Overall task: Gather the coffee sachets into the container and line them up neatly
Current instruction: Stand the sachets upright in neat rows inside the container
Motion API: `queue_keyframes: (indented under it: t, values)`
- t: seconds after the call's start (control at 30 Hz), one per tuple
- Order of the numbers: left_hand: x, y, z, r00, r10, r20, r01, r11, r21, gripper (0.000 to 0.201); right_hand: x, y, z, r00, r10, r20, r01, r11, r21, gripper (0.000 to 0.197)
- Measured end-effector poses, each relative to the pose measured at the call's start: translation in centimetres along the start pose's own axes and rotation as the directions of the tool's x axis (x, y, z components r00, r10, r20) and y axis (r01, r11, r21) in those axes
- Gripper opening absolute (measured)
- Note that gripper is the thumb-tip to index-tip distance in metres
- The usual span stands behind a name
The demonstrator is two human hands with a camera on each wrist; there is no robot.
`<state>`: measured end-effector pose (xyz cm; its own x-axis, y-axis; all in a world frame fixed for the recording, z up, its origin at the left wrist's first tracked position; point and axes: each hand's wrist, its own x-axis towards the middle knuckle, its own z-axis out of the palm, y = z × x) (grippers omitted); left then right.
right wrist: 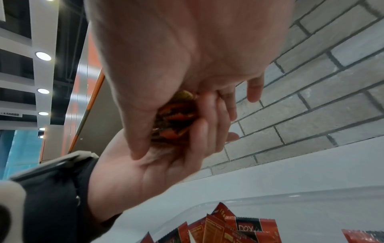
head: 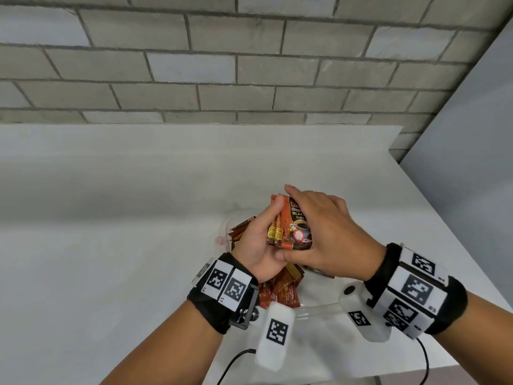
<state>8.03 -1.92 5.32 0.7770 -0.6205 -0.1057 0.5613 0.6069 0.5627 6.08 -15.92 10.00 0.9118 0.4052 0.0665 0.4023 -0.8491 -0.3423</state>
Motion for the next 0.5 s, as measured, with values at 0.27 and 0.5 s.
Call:
queue_keyframes:
  t: [0.27, 0.5]
  values:
    - [-0.1, 0.0, 0.0, 1.0, 0.023, -0.017, -0.021, 0.994, 0.108, 0.075, 0.0, 0.0, 0.2, 1.0, -0.008, 0.001, 0.008, 0.982, 0.188, 0.113]
    - [-0.2, -0.2, -1.1, 1.0, 0.0, 0.014, -0.001, 0.997, 0.08, 0.05, 0.0, 0.0, 0.6, 0.999, 0.01, 0.043, -0.016, 0.989, 0.145, 0.101]
